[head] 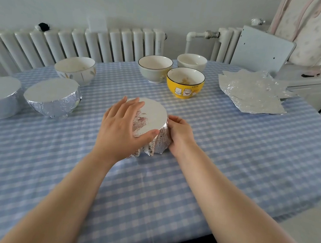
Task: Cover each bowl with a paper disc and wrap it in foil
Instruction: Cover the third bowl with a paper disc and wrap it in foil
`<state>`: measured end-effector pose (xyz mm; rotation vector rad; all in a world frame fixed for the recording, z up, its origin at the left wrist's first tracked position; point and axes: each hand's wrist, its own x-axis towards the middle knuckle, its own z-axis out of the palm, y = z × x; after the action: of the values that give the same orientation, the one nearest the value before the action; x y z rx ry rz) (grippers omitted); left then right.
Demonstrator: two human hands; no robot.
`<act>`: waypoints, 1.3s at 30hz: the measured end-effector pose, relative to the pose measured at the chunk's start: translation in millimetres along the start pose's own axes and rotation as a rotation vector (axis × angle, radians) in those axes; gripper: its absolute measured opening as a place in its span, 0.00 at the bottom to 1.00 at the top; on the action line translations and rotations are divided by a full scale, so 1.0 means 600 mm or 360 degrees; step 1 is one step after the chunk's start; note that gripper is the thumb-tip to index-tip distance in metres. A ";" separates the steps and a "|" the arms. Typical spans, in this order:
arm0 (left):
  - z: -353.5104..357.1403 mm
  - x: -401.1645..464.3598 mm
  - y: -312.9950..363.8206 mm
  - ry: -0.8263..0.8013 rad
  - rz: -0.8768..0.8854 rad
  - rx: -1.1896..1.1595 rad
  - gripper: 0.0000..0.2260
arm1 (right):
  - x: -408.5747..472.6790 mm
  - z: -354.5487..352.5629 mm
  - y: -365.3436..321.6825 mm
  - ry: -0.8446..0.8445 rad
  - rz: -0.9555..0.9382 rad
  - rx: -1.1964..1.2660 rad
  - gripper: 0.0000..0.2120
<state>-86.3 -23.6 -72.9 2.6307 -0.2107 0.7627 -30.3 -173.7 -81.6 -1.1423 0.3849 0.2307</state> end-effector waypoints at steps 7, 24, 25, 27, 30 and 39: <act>0.001 -0.004 -0.001 0.0031 0.0007 -0.0029 0.38 | -0.013 0.005 0.008 0.0126 -0.0126 -0.0074 0.10; 0.005 -0.001 0.010 0.0119 0.0015 0.0000 0.37 | -0.070 0.007 0.036 0.0215 -0.0604 -0.0296 0.12; 0.005 -0.001 0.009 0.0127 0.0020 0.0001 0.37 | -0.068 0.008 0.038 0.0239 -0.0615 -0.0336 0.12; 0.007 -0.001 0.009 0.0131 0.0021 0.0006 0.37 | -0.064 0.007 0.038 0.0281 -0.0634 -0.0441 0.12; 0.009 0.000 0.006 0.0133 0.0016 0.0011 0.37 | -0.058 0.005 0.038 0.0279 -0.0615 -0.0481 0.11; 0.011 0.002 0.005 0.0123 -0.0012 -0.0017 0.37 | -0.031 -0.001 0.032 0.0250 -0.0432 -0.0428 0.06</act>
<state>-83.0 -28.9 -76.6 2.5849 -0.1824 0.8568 -54.6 -166.5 -90.1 -1.4678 0.3387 -0.0484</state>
